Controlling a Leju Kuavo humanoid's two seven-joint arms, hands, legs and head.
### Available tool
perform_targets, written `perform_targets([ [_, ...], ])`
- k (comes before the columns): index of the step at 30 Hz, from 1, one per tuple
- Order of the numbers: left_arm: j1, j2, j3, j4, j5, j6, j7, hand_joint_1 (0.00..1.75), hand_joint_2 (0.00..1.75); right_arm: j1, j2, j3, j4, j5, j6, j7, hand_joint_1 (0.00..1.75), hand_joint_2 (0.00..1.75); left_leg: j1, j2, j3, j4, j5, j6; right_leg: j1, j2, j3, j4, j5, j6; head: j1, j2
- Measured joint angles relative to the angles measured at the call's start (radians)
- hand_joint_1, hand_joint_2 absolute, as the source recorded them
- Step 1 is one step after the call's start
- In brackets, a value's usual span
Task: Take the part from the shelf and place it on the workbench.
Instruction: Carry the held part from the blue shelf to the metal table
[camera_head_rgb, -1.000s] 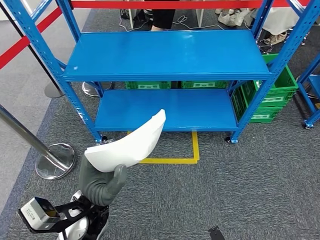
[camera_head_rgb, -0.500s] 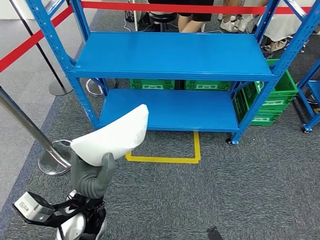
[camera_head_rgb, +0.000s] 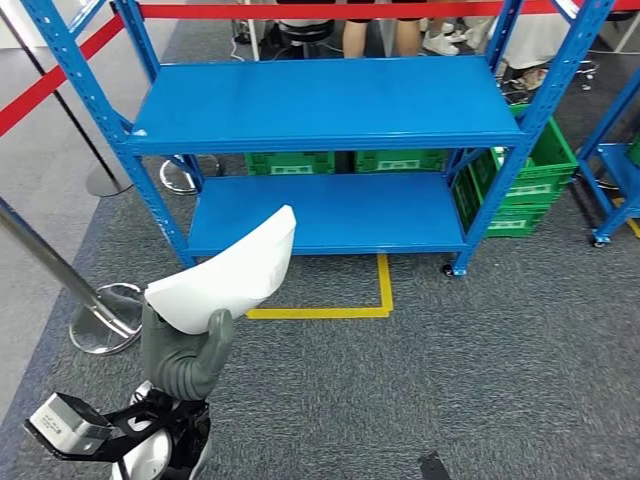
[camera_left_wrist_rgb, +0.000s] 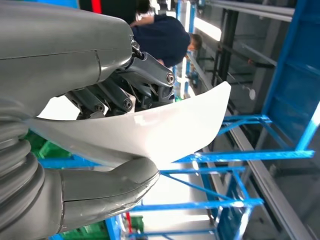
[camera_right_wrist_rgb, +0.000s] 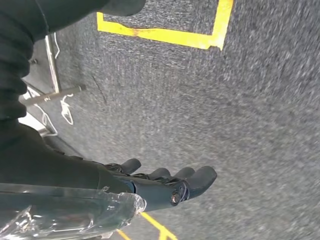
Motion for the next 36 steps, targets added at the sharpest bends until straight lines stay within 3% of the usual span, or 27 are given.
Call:
perform_targets([
  [2,0.0,-0.001,-0.003,-0.001,-0.001,-0.003,0.0,1.75,1.75,-0.001,0.0,0.0,-0.001,-0.002,-0.006,0.005,0.0,1.75,0.0,-0.009,0.011,-0.033,0.001,0.008,0.001,0.014,-0.013,0.003,0.009,0.012,0.0,0.0],
  [4,0.0,-0.002,-0.005,-0.002,-0.001,-0.004,0.0,1.75,1.75,0.004,-0.001,-0.001,-0.001,-0.003,-0.007,0.007,0.0,1.75,0.0,0.007,0.005,-0.034,0.005,0.02,-0.003,0.017,-0.024,0.005,0.011,0.023,0.0,0.0],
  [6,-0.001,-0.003,-0.007,-0.002,-0.001,-0.005,0.0,1.75,1.75,0.006,-0.002,-0.001,-0.001,-0.003,-0.008,0.008,0.0,1.75,0.002,0.026,0.003,-0.036,0.011,0.033,-0.005,-0.003,-0.052,0.063,-0.029,0.033,0.005,0.0],
  [8,-0.001,-0.004,-0.008,-0.003,-0.001,-0.005,0.0,1.75,1.75,0.005,-0.002,-0.002,-0.001,-0.003,-0.008,0.008,0.0,1.75,0.001,0.045,-0.001,-0.035,0.014,0.039,-0.005,-0.026,-0.106,0.196,-0.102,0.042,0.009,0.0],
  [10,-0.001,-0.003,-0.008,-0.003,-0.001,-0.007,0.0,1.75,1.75,0.005,-0.002,-0.002,-0.001,-0.003,-0.008,0.008,0.0,1.75,-0.001,0.067,-0.004,-0.035,0.015,0.04,-0.005,-0.032,-0.14,0.293,-0.138,0.046,0.01,0.0],
  [11,-0.001,-0.003,-0.008,-0.003,0.0,-0.008,0.0,1.75,1.75,0.007,-0.002,-0.002,-0.001,-0.003,-0.007,0.008,0.0,1.75,-0.002,0.077,-0.004,-0.035,0.016,0.04,-0.005,-0.034,-0.128,0.286,-0.129,0.046,0.009,0.0],
  [12,-0.001,-0.003,-0.008,-0.003,0.0,-0.01,0.0,1.75,1.75,0.007,-0.002,-0.003,-0.001,-0.003,-0.007,0.009,0.0,1.75,-0.002,0.087,-0.003,-0.034,0.015,0.04,-0.005,-0.039,-0.097,0.239,-0.104,0.044,0.009,0.0],
  [14,-0.001,-0.003,-0.01,-0.003,0.0,-0.012,0.0,1.75,1.75,0.005,-0.004,-0.003,-0.001,-0.003,-0.005,0.009,0.0,1.75,-0.006,0.105,-0.001,-0.033,0.013,0.035,0.001,-0.075,-0.011,0.094,-0.051,0.038,0.01,0.0],
  [15,-0.002,-0.003,-0.01,-0.003,0.0,-0.013,0.0,1.75,1.75,0.003,-0.004,-0.003,-0.001,-0.003,-0.004,0.01,0.0,1.75,-0.009,0.113,-0.001,-0.031,0.012,0.031,0.004,-0.091,0.017,0.043,-0.038,0.031,0.009,0.0],
  [17,-0.002,-0.002,-0.012,-0.003,-0.001,-0.015,0.0,1.75,1.75,0.0,-0.004,-0.003,-0.001,-0.002,0.0,0.012,0.0,1.75,-0.015,0.129,-0.003,-0.028,0.012,0.022,0.01,-0.099,0.028,0.011,-0.035,0.015,0.009,0.0],
  [19,-0.003,-0.002,-0.014,-0.003,-0.002,-0.018,0.0,1.75,1.75,0.003,-0.004,-0.004,-0.001,-0.001,0.001,0.014,0.0,1.75,-0.014,0.139,-0.003,-0.026,0.009,0.013,0.008,-0.077,0.02,0.011,-0.029,0.0,0.009,0.0],
  [21,-0.004,-0.001,-0.015,-0.004,-0.002,-0.018,0.0,1.75,1.75,0.004,-0.004,-0.004,-0.001,-0.001,0.001,0.014,0.0,1.75,-0.011,0.111,-0.021,0.018,-0.027,0.001,0.004,-0.056,0.015,0.007,-0.022,-0.013,0.008,0.0],
  [23,-0.003,0.001,-0.015,-0.005,-0.002,-0.018,0.0,1.75,1.75,0.003,-0.004,-0.004,-0.001,-0.001,0.001,0.014,0.0,1.75,-0.008,0.069,-0.078,0.143,-0.098,-0.005,0.001,-0.035,0.008,0.006,-0.017,-0.02,0.007,0.0],
  [24,-0.002,0.001,-0.014,-0.005,-0.002,-0.018,0.0,1.75,1.75,0.004,-0.004,-0.004,-0.001,-0.001,0.002,0.014,0.0,1.75,-0.007,0.059,-0.111,0.212,-0.126,-0.007,0.001,-0.024,0.004,0.006,-0.015,-0.021,0.008,0.0],
  [25,-0.001,0.001,-0.015,-0.005,-0.002,-0.019,0.0,1.75,1.75,0.005,-0.004,-0.004,-0.001,-0.001,0.003,0.014,0.0,1.75,-0.006,0.055,-0.134,0.257,-0.137,-0.007,0.001,-0.013,0.001,0.006,-0.012,-0.021,0.008,0.0],
  [26,0.0,0.002,-0.015,-0.005,-0.002,-0.019,0.0,1.75,1.75,0.006,-0.005,-0.004,-0.001,-0.001,0.004,0.015,0.0,1.75,-0.006,0.052,-0.138,0.265,-0.127,-0.006,0.0,-0.001,-0.001,0.006,-0.01,-0.02,0.008,0.0],
  [28,0.0,0.002,-0.016,-0.005,-0.002,-0.019,0.0,1.75,1.75,0.006,-0.005,-0.004,-0.001,-0.001,0.007,0.016,0.0,1.75,-0.004,0.038,-0.091,0.168,-0.057,-0.002,-0.001,0.026,-0.003,0.007,-0.005,-0.014,0.008,0.0],
  [29,0.0,0.002,-0.016,-0.005,-0.002,-0.02,0.0,1.75,1.75,0.006,-0.005,-0.004,-0.001,-0.001,0.007,0.017,0.0,1.75,-0.002,0.015,-0.056,0.096,-0.024,0.0,-0.001,0.039,-0.005,0.009,-0.003,-0.01,0.008,0.0],
  [30,0.0,0.002,-0.017,-0.005,-0.002,-0.021,0.0,1.75,1.75,0.004,-0.005,-0.004,-0.001,-0.001,0.007,0.018,0.0,1.75,0.001,-0.006,-0.028,0.035,-0.004,0.002,0.0,0.051,-0.009,0.011,0.0,-0.006,0.008,0.0],
  [32,0.001,0.002,-0.018,-0.005,-0.001,-0.022,0.0,1.75,1.75,0.004,-0.005,-0.004,-0.001,-0.001,0.007,0.019,0.0,1.75,0.003,-0.033,-0.008,-0.018,0.003,0.007,-0.002,0.07,-0.022,0.012,0.007,0.007,0.009,0.0],
  [34,0.0,0.001,-0.02,-0.005,-0.001,-0.022,0.0,1.75,1.75,0.009,-0.006,-0.004,-0.001,-0.001,0.007,0.019,0.0,1.75,0.002,-0.014,-0.011,-0.022,0.007,0.019,-0.005,0.081,-0.033,0.009,0.015,0.02,0.009,0.0],
  [36,0.0,0.001,-0.022,-0.005,-0.001,-0.022,0.0,1.75,1.75,0.013,-0.006,-0.004,-0.001,-0.001,0.008,0.02,0.0,1.75,0.004,0.01,-0.011,-0.025,0.013,0.031,-0.004,0.045,-0.053,0.043,-0.008,0.029,0.017,0.0],
])
